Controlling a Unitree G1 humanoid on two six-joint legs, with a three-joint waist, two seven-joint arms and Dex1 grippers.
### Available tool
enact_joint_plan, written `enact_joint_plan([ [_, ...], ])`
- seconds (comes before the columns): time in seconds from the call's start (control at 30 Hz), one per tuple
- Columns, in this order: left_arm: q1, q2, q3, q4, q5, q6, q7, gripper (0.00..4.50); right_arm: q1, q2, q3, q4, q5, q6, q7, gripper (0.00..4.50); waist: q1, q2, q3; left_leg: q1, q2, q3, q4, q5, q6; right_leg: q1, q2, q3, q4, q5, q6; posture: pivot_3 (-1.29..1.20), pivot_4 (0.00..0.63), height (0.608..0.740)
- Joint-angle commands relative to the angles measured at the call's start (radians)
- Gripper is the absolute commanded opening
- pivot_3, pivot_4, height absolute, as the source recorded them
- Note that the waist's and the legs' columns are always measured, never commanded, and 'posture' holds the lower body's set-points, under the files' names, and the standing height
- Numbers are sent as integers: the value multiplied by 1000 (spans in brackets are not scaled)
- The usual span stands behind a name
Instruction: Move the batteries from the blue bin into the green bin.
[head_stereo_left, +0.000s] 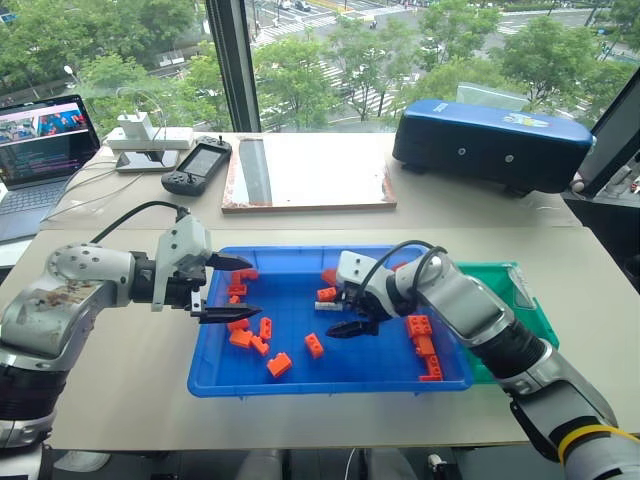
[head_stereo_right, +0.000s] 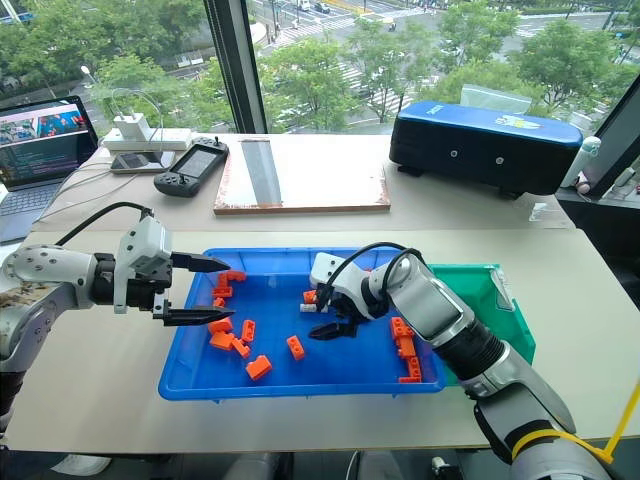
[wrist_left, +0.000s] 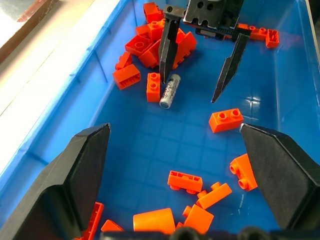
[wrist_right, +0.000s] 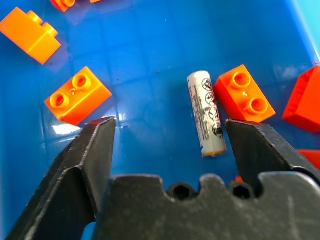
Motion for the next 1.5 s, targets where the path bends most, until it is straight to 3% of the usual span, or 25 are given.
enact_joint_plan([
  [0.03, 3, 15, 32, -25, -1, -15, 3, 4500, 11, 9, 2, 25, -21, -42, -9, 2502, 0, 0, 0, 0, 0, 0, 0, 0, 0, 0, 0, 0, 0, 0, 0, 0, 150, 732],
  [0.23, 0, 11, 30, -23, -2, -16, 6, 4500, 17, -8, 3, 25, -50, -81, 0, 505, 0, 0, 0, 0, 0, 0, 0, 0, 0, 0, 0, 0, 0, 0, 0, 0, 150, 732],
  [0.3, -2, 7, 31, -19, -5, -16, 6, 4500, 5, -24, -16, -20, -47, -108, 15, 280, 1, 0, 0, 0, 0, 0, 0, 0, 0, 0, 0, 0, 0, 0, 0, 0, 150, 732],
  [0.53, -46, -20, 21, 8, -22, -25, -3, 4500, -60, -95, -216, -218, 114, 59, 72, 278, 2, 0, 0, 0, 0, 0, 0, 0, 0, 0, 0, 0, 0, 0, 0, 0, 150, 732],
  [0.8, -124, -81, 5, 20, -72, 10, -25, 4500, -45, -398, -457, -233, 211, 163, 115, 277, 29, -1, 0, 0, -1, 0, 0, 0, 0, 2, -1, 0, -3, 0, 0, 0, 150, 732],
  [0.87, -165, -130, -3, 32, -115, 31, -25, 4500, 41, -580, -562, -133, 150, 120, 114, 277, 30, 0, 0, 0, -1, 0, 0, 0, 0, 2, -1, 0, -3, 0, 0, 0, 150, 732],
  [0.93, -195, -158, -14, 48, -118, 36, -19, 4500, 128, -684, -620, -104, 136, 102, 123, 277, 44, -1, 1, -1, -1, 0, 1, 0, 0, 3, -1, -1, -3, 0, 0, 0, 150, 732],
  [1.13, -247, -197, -66, 86, -31, -18, 16, 4500, 425, -719, -722, -161, 141, 91, 69, 277, 17, -1, 0, 0, 1, 2, 0, 0, 1, 3, 0, 1, -4, 0, 0, 0, 150, 732],
  [1.33, -261, -227, -67, 84, 3, -37, 51, 4500, 507, -638, -785, -241, 199, 154, -7, 277, 5, 0, 1, 0, 0, 2, 0, 0, 1, 2, 0, 2, -3, 0, 0, 0, 150, 732],
  [1.4, -265, -229, -70, 95, 18, -52, 52, 4500, 499, -632, -788, -250, 210, 163, -23, 1291, 8, 0, 1, 0, 0, 1, 0, 0, 1, 3, 0, 2, -3, 0, 0, 0, 150, 732],
  [1.5, -268, -234, -69, 113, 44, -77, 67, 4500, 491, -643, -791, -254, 225, 172, -33, 2169, 18, 0, 1, 0, 0, 1, 0, 0, 1, 3, -1, 2, -4, 0, 0, 0, 150, 732],
])
